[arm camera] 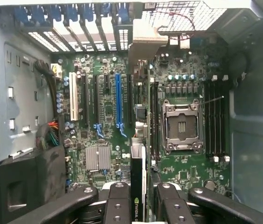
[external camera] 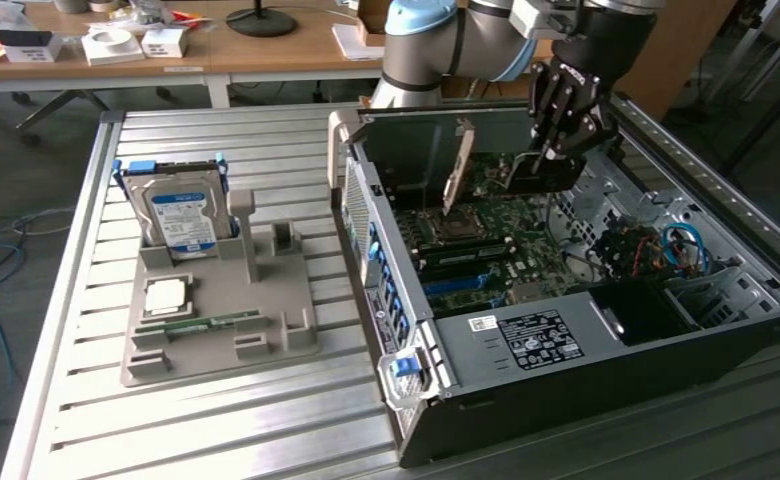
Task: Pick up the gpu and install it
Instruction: 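Insert the gpu into the slot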
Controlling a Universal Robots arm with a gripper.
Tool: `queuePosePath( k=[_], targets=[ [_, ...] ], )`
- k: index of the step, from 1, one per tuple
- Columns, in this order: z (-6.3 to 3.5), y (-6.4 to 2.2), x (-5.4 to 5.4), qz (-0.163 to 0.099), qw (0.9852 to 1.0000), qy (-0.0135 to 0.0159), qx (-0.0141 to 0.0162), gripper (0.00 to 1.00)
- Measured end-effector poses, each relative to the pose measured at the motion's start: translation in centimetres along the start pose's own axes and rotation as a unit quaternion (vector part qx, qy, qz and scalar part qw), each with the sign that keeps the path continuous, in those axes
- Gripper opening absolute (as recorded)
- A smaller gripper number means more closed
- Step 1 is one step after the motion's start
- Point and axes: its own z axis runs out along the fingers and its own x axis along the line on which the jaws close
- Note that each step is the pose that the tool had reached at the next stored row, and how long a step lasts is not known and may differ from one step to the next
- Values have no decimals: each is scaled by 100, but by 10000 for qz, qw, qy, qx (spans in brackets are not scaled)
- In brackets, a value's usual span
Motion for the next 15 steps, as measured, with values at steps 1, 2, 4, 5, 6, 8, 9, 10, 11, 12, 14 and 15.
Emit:
queuePosePath(
  k=[1, 2, 4, 5, 6, 8, 9, 10, 11, 12, 14, 15],
  targets=[
    [1, 1, 0, -22, 10000, -4, 16, 26],
    [2, 1, 1, -46, 10000, -7, 31, 26],
    [5, 6, 2, -88, 9999, -13, 56, 26],
    [6, 13, 3, -102, 9999, -13, 69, 26],
    [7, 23, 4, -112, 9999, -13, 82, 26],
    [9, 49, 10, -126, 9999, -14, 95, 26],
    [10, 67, 11, -128, 9999, -14, 95, 26],
    [11, 79, 13, -128, 9999, -14, 95, 26],
    [11, 84, 15, -128, 9999, -14, 95, 26],
    [11, 85, 15, -129, 9999, -14, 95, 26],
    [10, 85, 21, -129, 9999, -13, 95, 26],
    [10, 84, 30, -129, 9999, -13, 95, 26]
  ],
)
